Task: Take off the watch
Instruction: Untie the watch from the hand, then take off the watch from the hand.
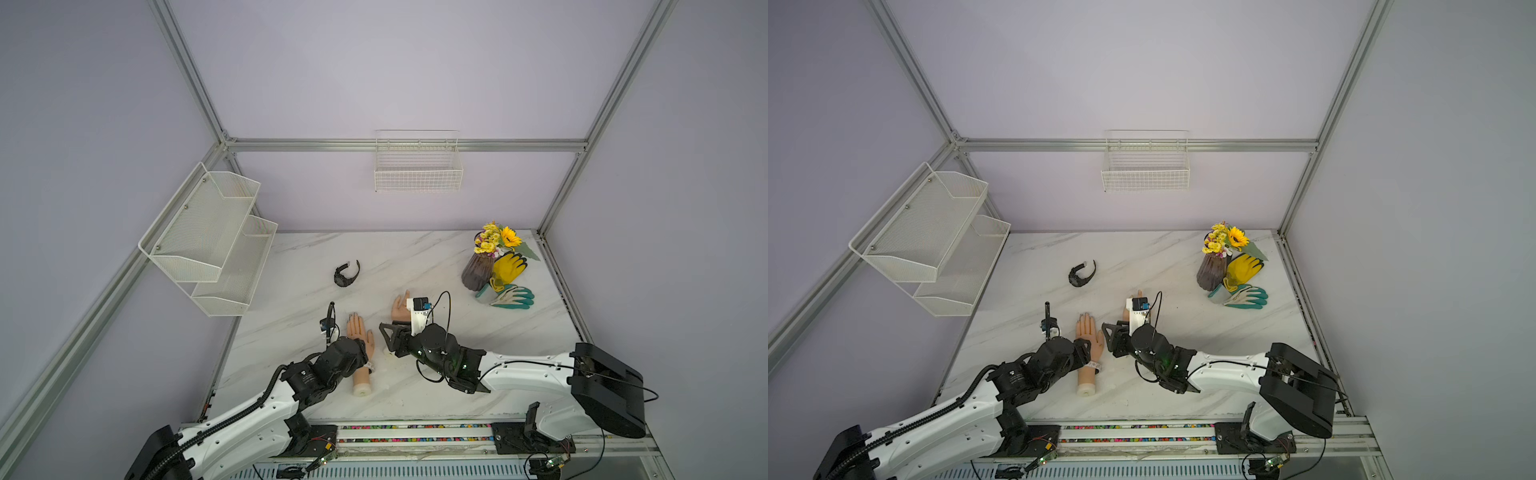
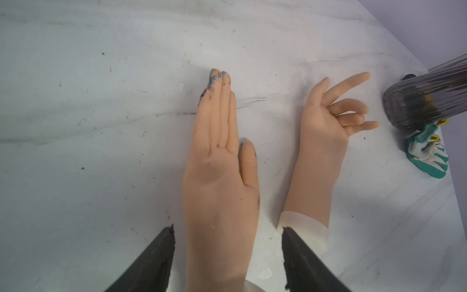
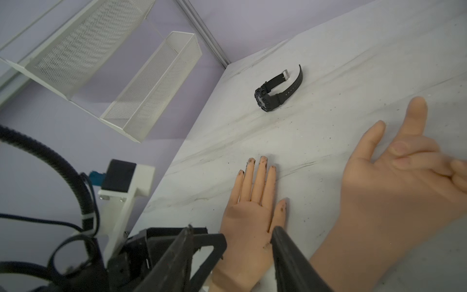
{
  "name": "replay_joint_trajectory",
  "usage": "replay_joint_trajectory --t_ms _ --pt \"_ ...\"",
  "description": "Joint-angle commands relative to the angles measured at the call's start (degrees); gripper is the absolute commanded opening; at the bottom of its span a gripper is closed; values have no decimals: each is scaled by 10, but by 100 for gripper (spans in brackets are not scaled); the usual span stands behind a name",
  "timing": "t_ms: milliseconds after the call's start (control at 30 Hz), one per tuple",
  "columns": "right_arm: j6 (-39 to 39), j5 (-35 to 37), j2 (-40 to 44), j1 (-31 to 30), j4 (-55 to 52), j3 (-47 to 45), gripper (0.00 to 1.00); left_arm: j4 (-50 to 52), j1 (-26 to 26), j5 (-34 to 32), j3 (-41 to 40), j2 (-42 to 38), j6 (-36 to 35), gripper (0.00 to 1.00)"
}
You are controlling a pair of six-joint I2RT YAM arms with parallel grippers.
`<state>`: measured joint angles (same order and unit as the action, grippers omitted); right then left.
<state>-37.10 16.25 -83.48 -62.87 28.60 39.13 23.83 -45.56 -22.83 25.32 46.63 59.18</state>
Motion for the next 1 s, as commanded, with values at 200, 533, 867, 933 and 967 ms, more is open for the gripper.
replay_joint_trajectory --t_ms 200,533,867,933,967 --pt "237 -23 -93 -61 -82 73 57 169 -2 -38 105 -67 -63 76" --pt "276 -117 -146 -62 -22 74 71 165 -2 -20 76 -123 -79 83" --pt "232 -64 -164 -65 -11 73 76 163 -2 -20 67 -118 -66 84" --pt "218 -31 -178 -69 -29 84 76 162 -2 -21 62 -118 -60 84" --pt "212 -15 -186 -72 -38 88 76 162 -2 -21 60 -119 -57 84"
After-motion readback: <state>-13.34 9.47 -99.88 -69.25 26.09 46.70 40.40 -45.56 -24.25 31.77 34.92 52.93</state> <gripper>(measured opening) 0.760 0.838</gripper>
